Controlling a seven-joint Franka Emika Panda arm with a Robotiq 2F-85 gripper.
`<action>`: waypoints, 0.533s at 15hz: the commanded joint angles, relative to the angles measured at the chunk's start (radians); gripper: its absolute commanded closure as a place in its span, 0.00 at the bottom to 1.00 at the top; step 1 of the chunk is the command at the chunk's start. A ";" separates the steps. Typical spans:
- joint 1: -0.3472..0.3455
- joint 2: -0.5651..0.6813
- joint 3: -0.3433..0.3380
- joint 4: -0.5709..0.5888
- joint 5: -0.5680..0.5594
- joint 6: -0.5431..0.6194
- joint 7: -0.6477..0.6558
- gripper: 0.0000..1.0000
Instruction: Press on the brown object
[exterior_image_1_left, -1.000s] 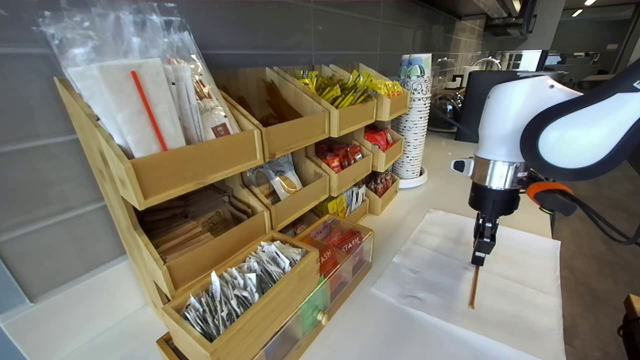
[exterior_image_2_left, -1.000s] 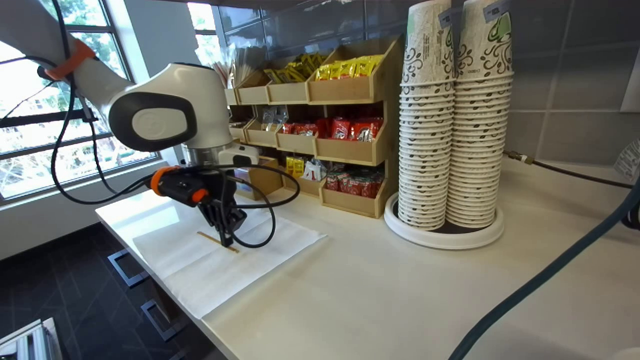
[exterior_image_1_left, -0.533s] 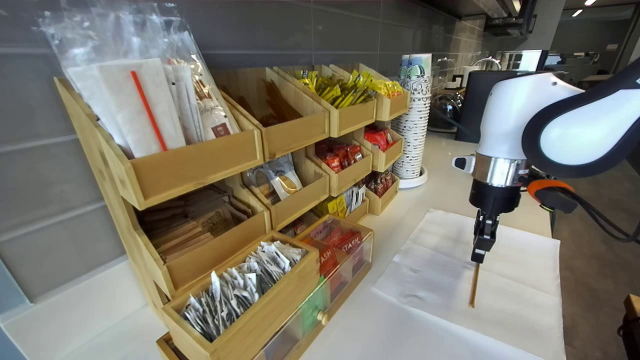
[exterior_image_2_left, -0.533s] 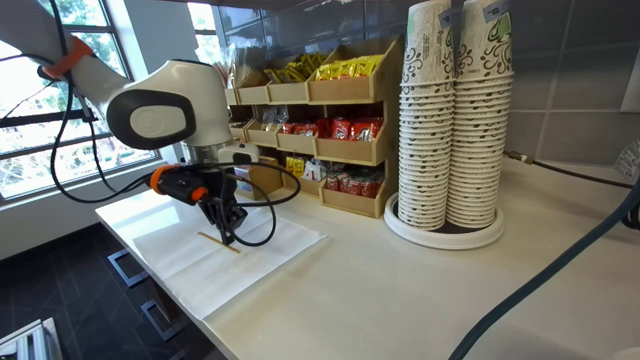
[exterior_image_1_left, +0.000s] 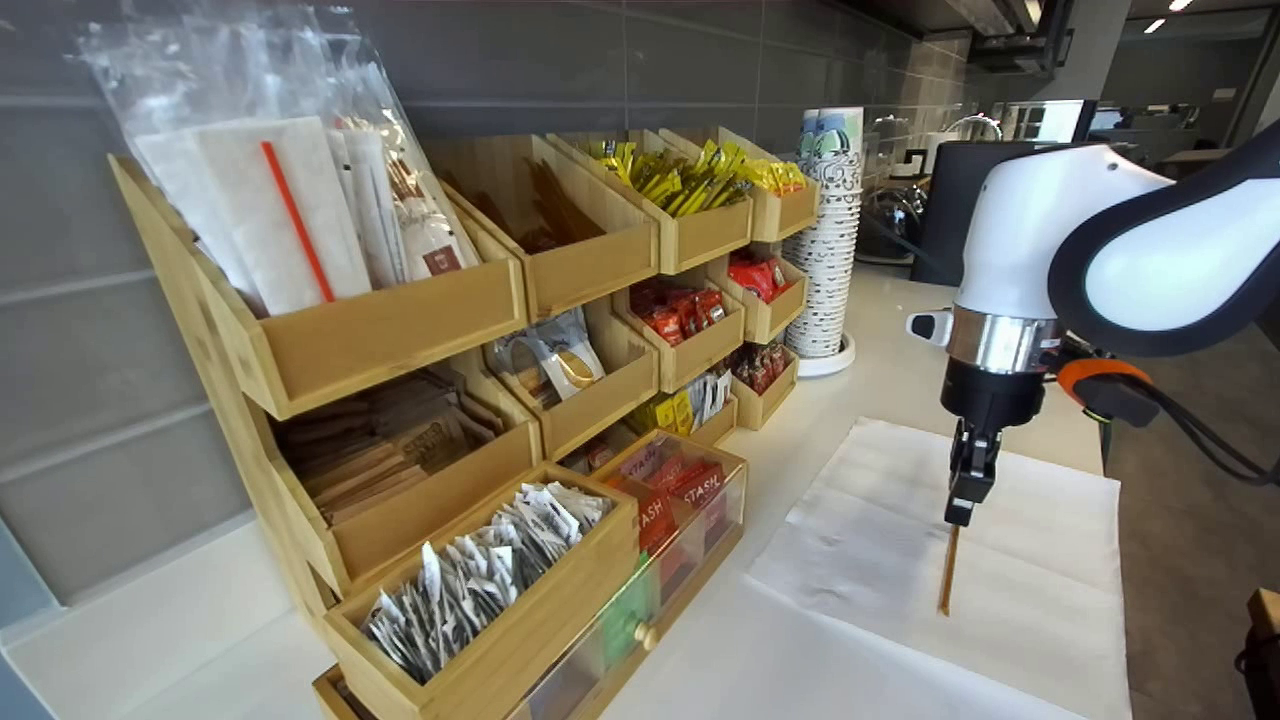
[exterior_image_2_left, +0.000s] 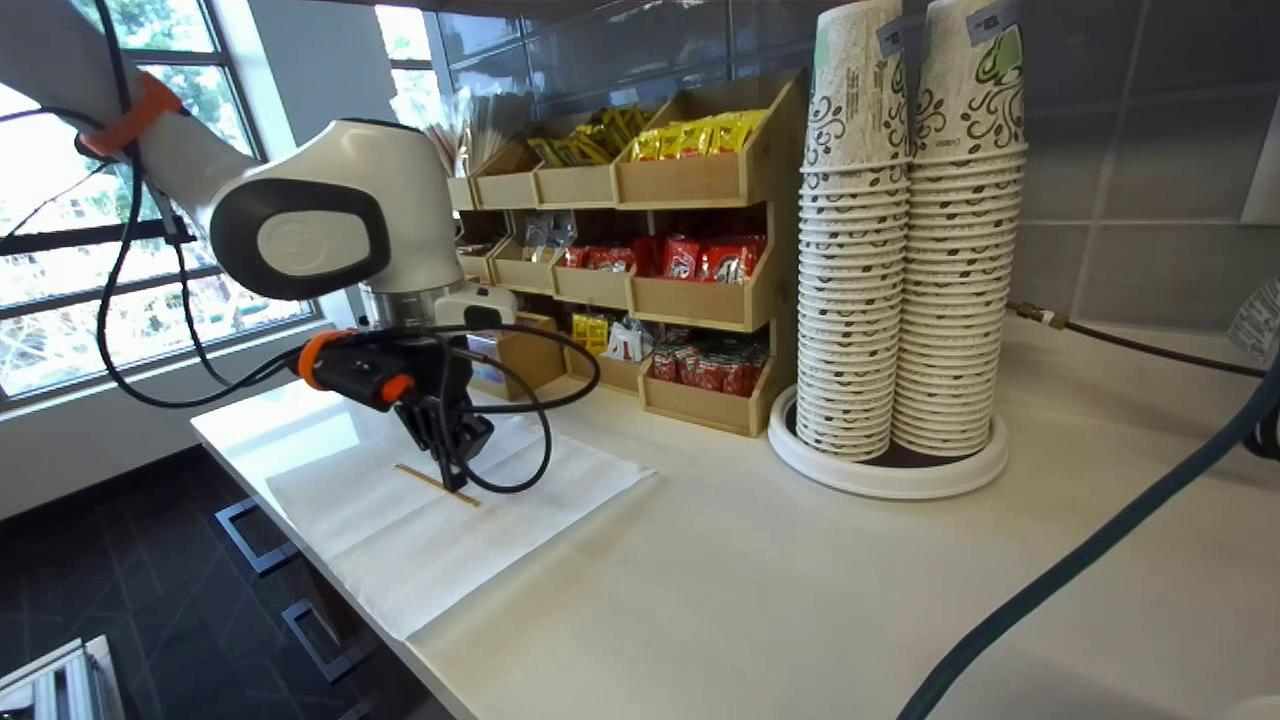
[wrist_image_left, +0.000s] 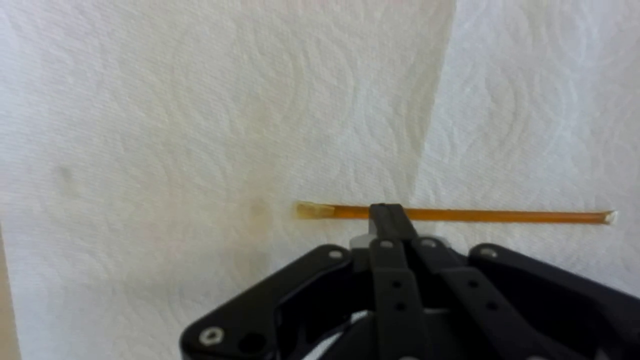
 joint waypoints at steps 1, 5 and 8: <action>-0.013 -0.005 -0.003 -0.010 -0.039 0.001 0.023 1.00; -0.025 0.005 -0.005 -0.006 -0.065 0.002 0.038 1.00; -0.027 0.015 -0.005 -0.001 -0.071 -0.004 0.037 1.00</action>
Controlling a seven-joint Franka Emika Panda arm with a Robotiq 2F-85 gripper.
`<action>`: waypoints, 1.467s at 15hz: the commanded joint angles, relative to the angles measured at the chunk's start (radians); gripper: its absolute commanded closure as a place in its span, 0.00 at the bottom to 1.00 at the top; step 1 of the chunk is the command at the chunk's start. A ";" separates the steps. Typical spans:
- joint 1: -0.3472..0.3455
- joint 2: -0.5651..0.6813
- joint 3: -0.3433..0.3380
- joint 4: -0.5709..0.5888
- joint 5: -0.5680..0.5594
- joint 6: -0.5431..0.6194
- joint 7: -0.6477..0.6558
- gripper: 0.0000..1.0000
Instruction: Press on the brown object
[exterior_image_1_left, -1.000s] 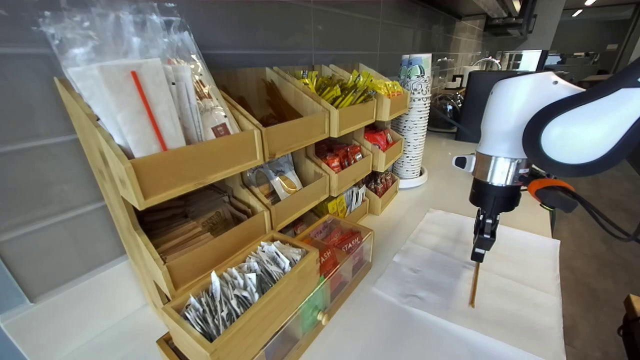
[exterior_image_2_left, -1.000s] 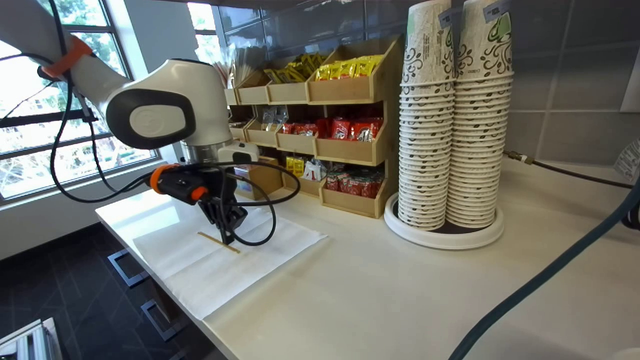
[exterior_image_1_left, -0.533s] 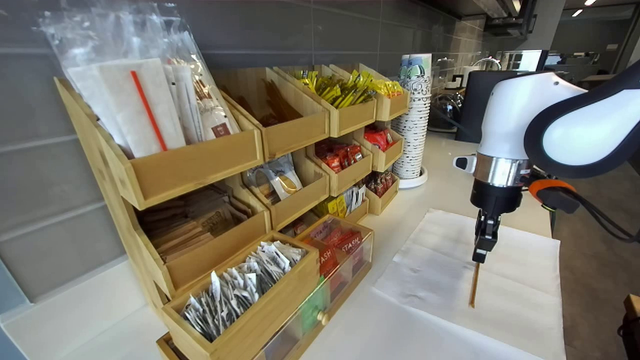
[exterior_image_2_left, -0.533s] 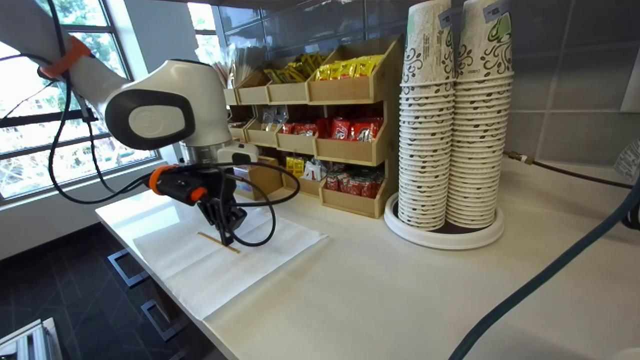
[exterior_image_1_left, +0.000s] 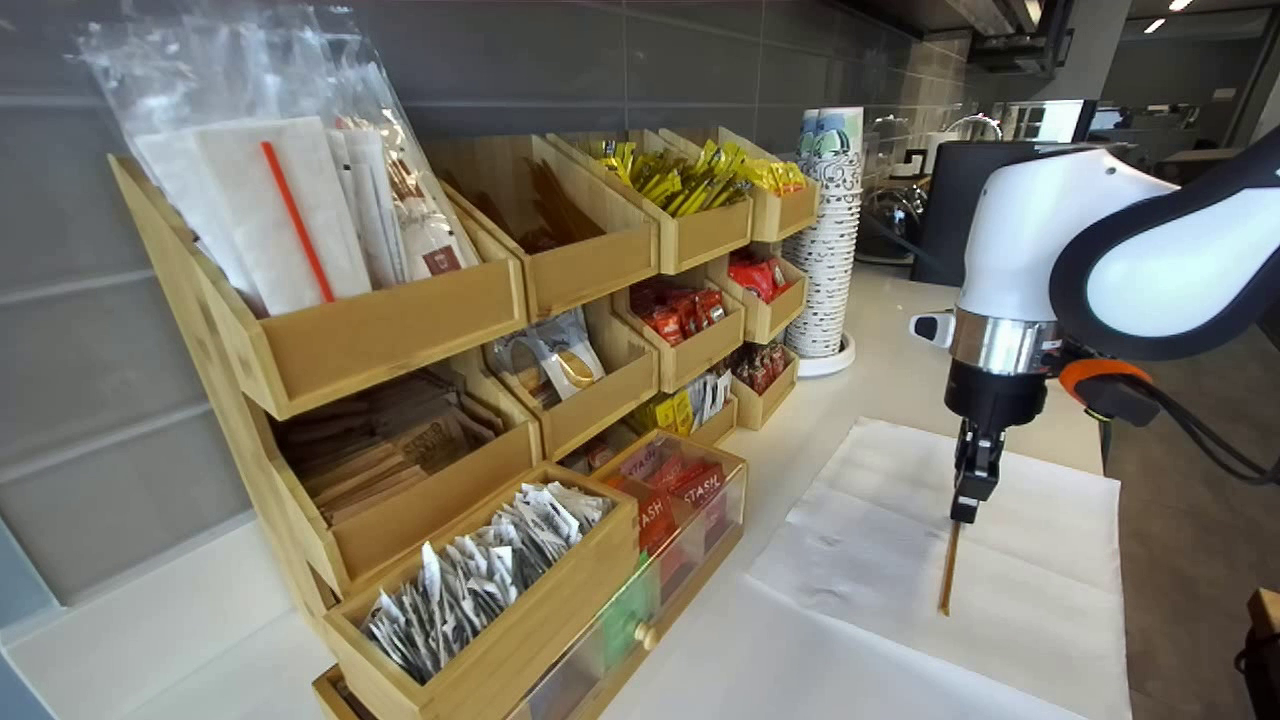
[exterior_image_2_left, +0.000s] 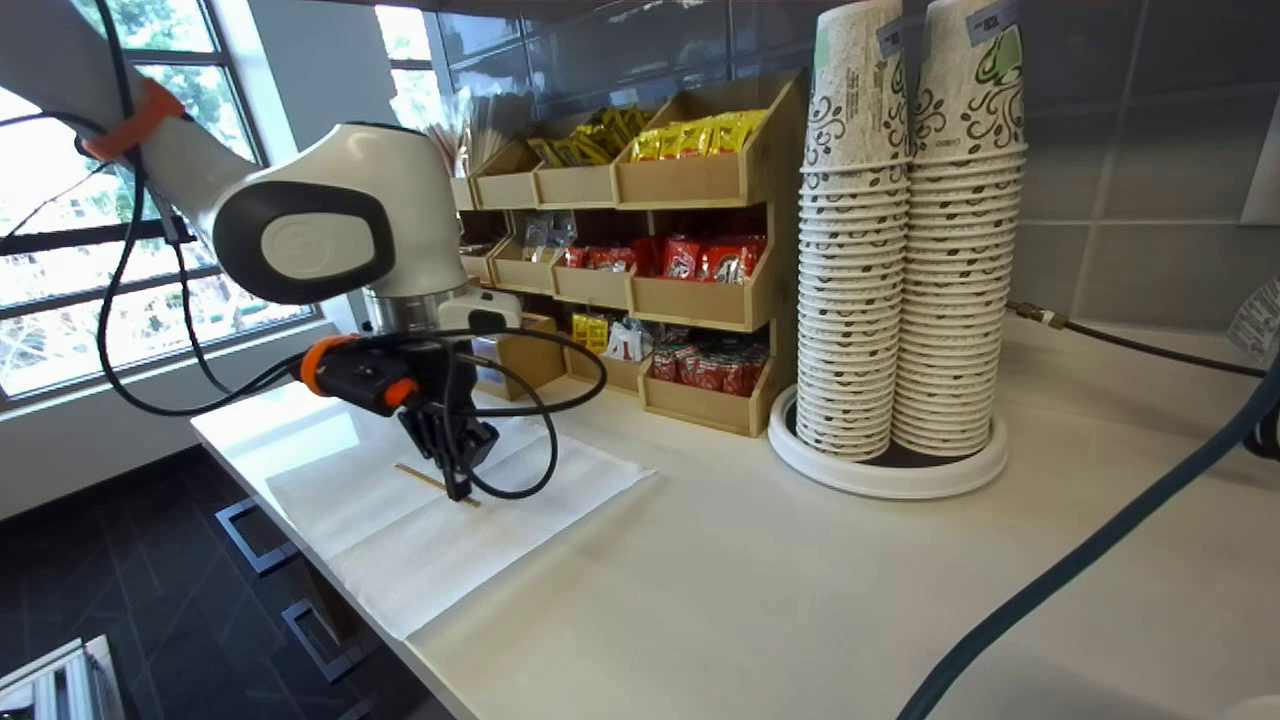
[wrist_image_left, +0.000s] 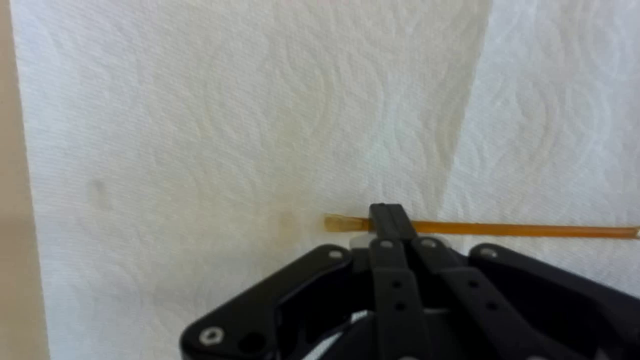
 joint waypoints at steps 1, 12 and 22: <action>-0.005 0.008 -0.003 0.001 -0.023 -0.004 0.021 1.00; 0.008 -0.048 0.009 -0.014 -0.019 -0.015 0.021 1.00; 0.019 0.002 0.008 0.005 -0.010 -0.019 0.005 1.00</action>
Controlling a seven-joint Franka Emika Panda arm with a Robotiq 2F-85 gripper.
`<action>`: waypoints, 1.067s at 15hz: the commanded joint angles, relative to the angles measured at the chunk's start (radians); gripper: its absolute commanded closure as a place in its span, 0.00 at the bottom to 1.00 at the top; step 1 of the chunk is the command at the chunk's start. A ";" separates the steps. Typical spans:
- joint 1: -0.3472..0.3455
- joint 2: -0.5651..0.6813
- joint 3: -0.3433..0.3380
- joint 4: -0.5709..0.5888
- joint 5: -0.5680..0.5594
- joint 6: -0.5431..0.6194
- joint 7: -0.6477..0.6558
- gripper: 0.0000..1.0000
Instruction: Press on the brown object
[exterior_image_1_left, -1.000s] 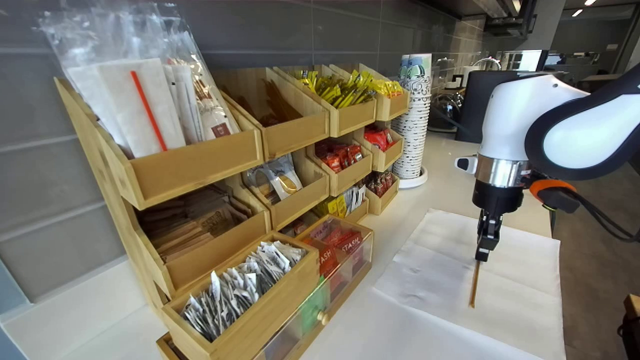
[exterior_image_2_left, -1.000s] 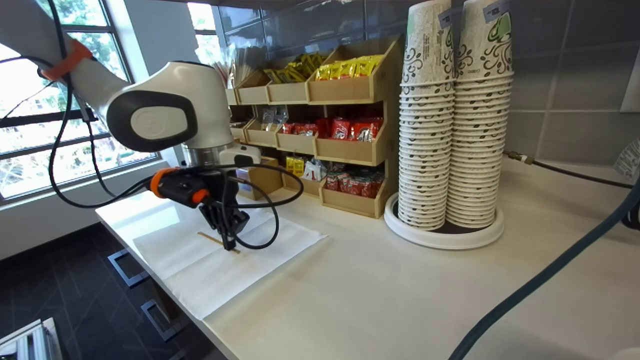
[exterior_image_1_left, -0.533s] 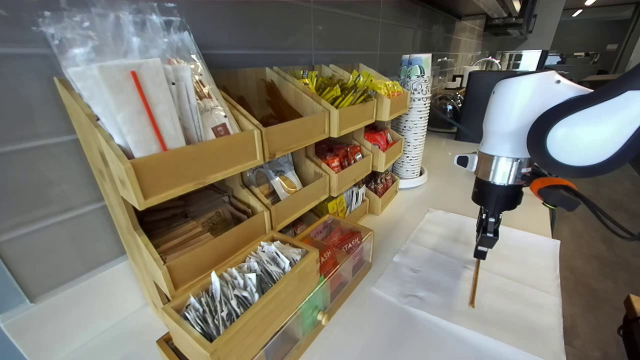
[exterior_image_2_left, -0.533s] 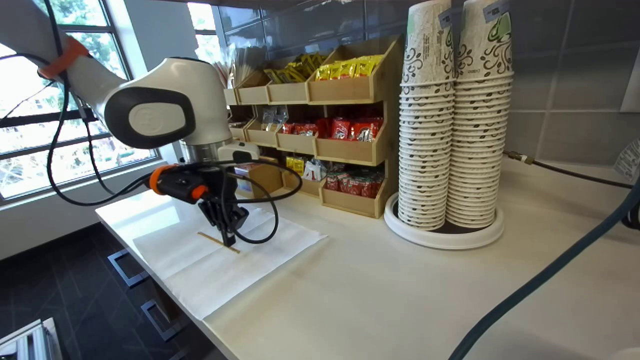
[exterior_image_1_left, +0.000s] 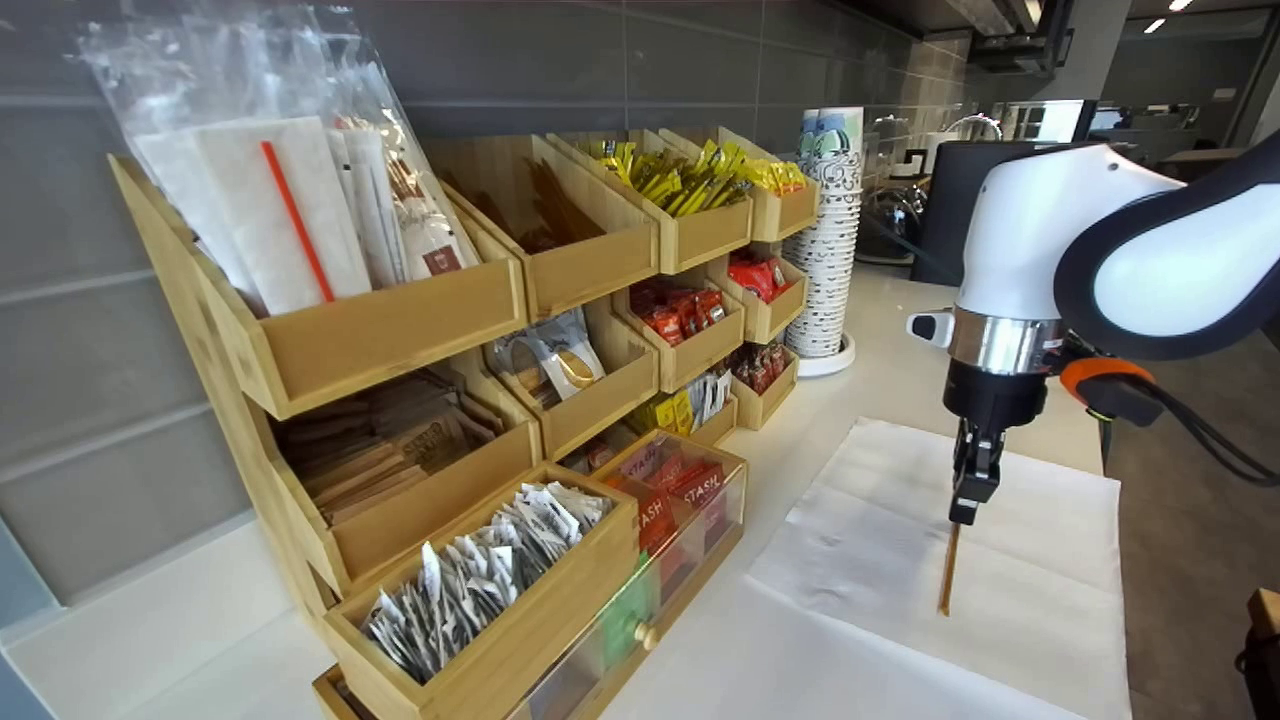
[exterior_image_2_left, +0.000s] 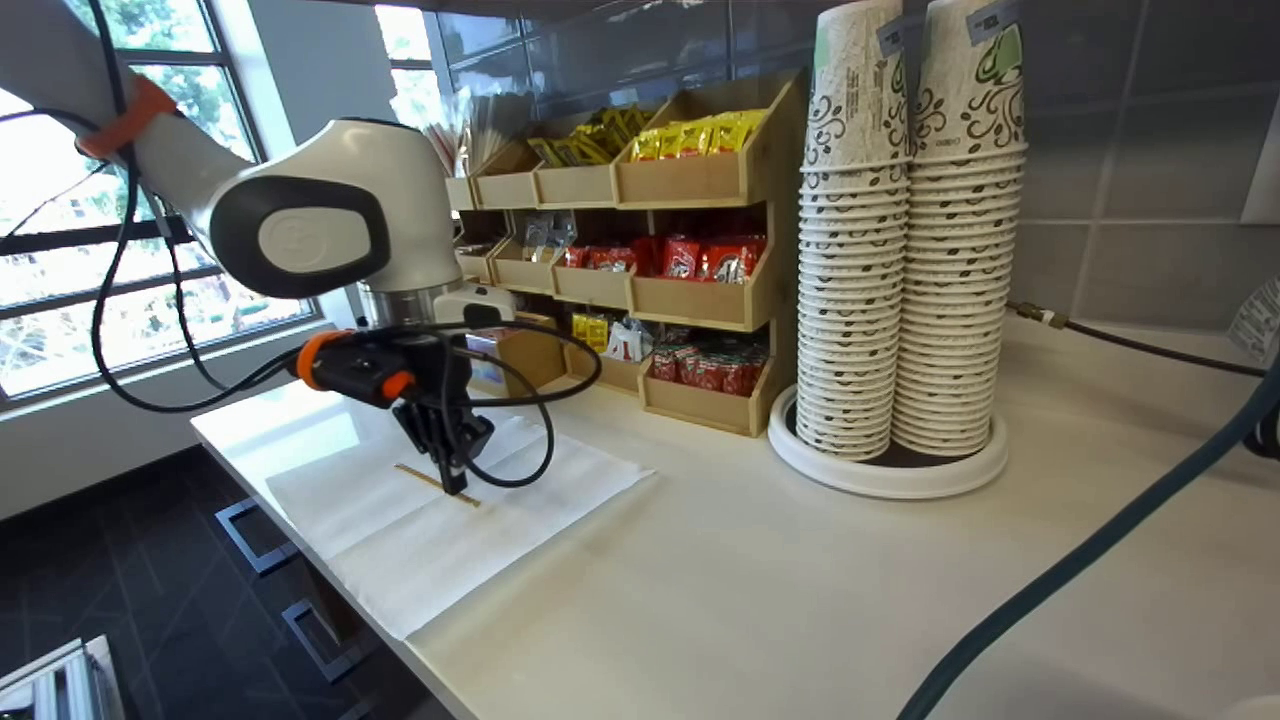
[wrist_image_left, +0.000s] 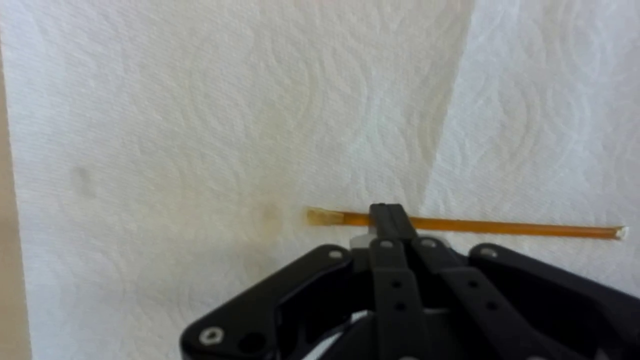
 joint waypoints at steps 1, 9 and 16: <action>0.002 0.020 0.001 0.007 -0.008 -0.008 0.004 1.00; 0.001 0.074 0.006 0.039 -0.024 0.004 0.017 1.00; -0.002 0.104 0.012 0.060 -0.047 -0.013 0.031 1.00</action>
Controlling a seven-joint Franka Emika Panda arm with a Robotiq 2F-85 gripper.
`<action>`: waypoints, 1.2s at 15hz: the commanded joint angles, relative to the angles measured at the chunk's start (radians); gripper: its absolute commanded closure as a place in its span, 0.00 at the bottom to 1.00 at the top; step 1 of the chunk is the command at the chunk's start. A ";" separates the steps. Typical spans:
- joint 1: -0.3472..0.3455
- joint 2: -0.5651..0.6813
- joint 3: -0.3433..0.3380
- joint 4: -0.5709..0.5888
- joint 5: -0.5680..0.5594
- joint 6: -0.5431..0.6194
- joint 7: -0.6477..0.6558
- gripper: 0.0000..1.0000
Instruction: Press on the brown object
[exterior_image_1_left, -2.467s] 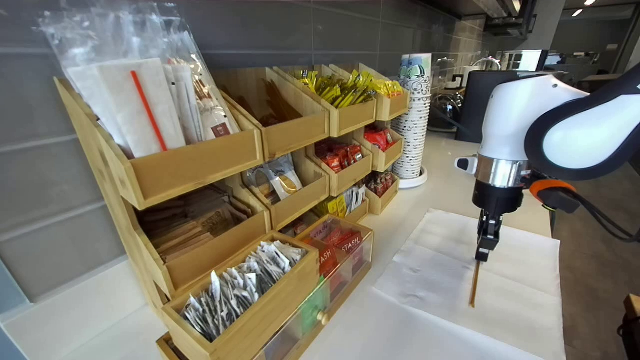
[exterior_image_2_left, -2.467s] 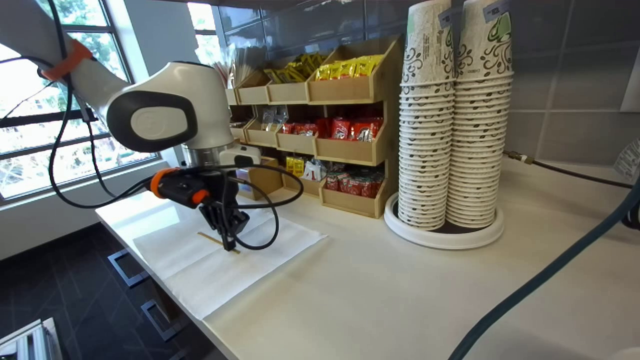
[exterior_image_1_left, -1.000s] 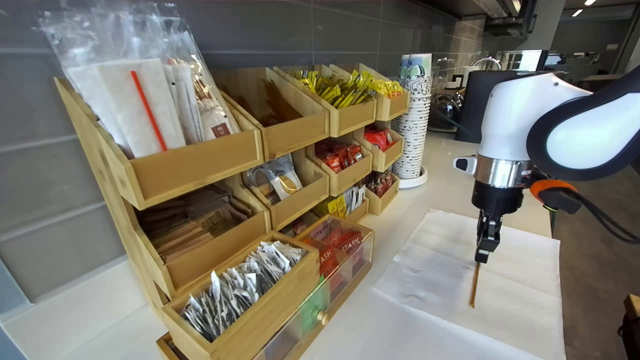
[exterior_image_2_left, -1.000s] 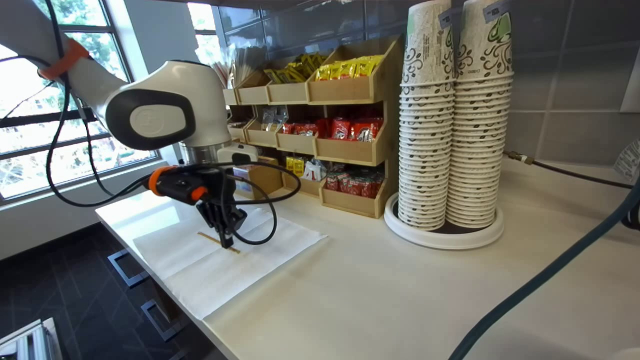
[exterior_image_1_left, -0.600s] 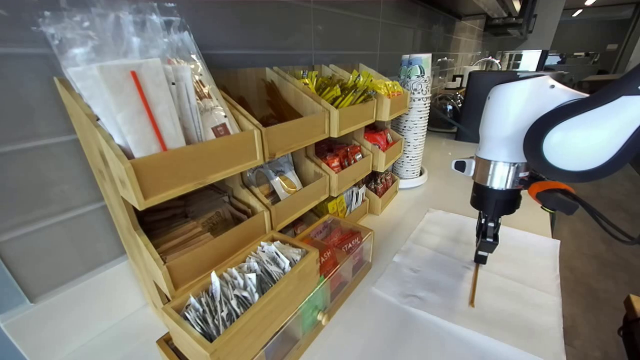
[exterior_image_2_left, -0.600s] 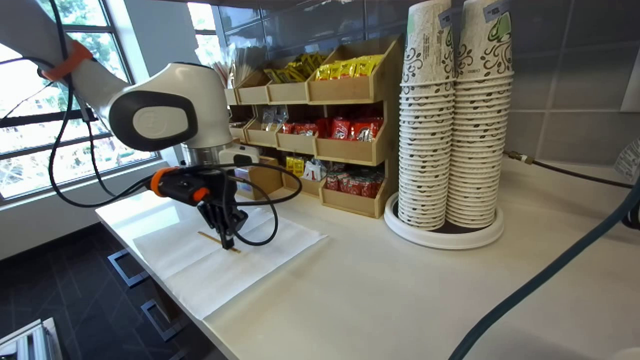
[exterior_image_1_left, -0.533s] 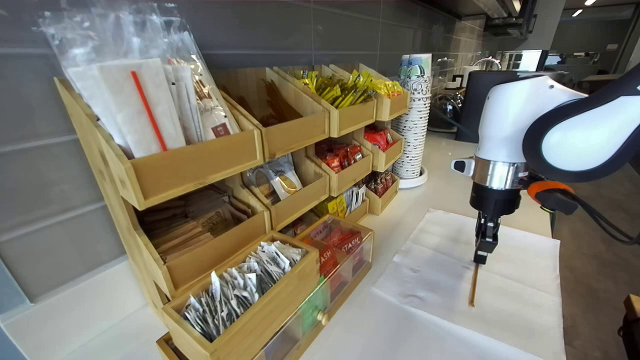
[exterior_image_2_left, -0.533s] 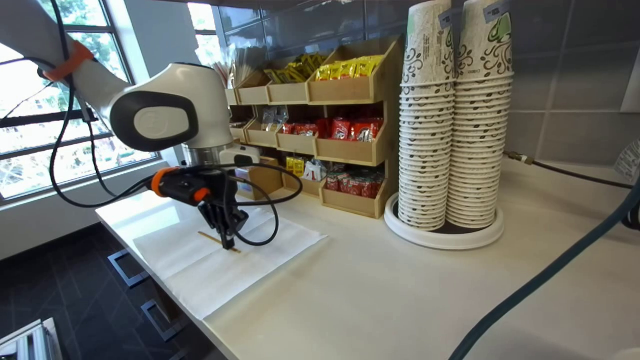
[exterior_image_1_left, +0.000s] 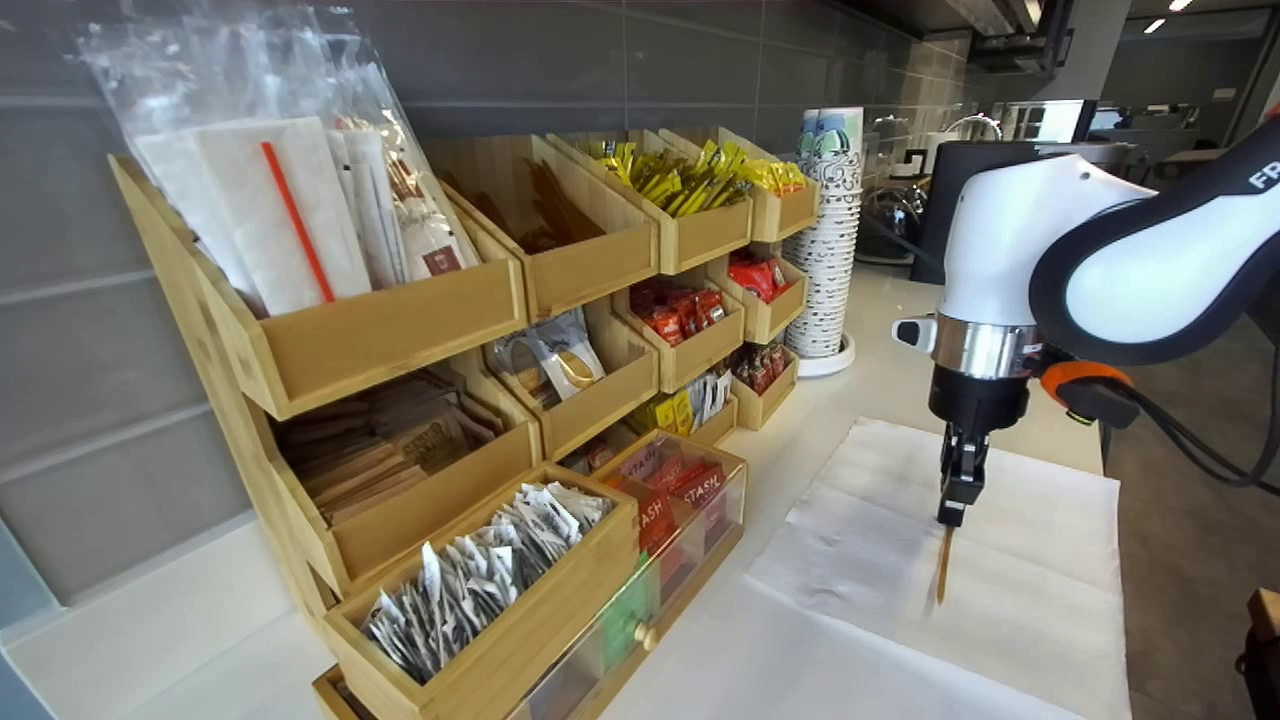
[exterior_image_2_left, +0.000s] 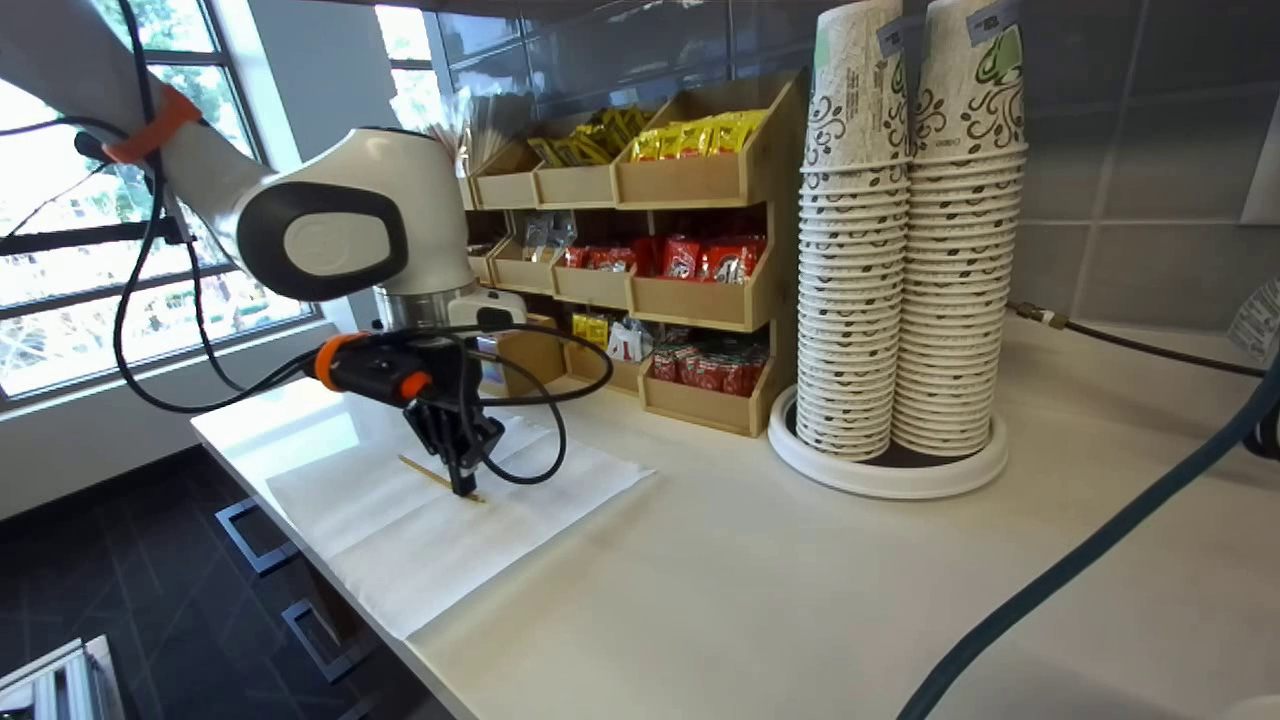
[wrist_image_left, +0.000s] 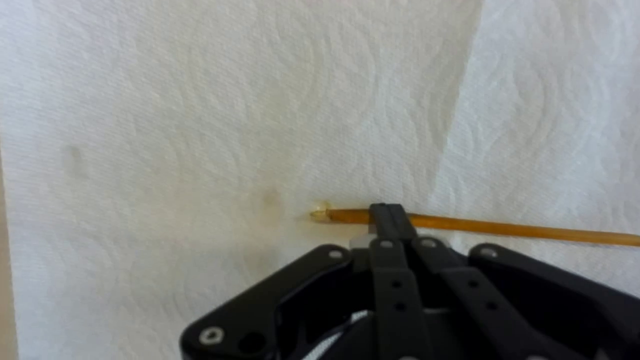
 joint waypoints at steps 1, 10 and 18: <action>-0.003 0.056 0.007 0.020 -0.049 -0.011 0.037 1.00; -0.011 0.094 0.010 0.029 -0.170 0.016 0.132 1.00; 0.005 0.149 0.019 0.054 -0.140 0.016 0.082 1.00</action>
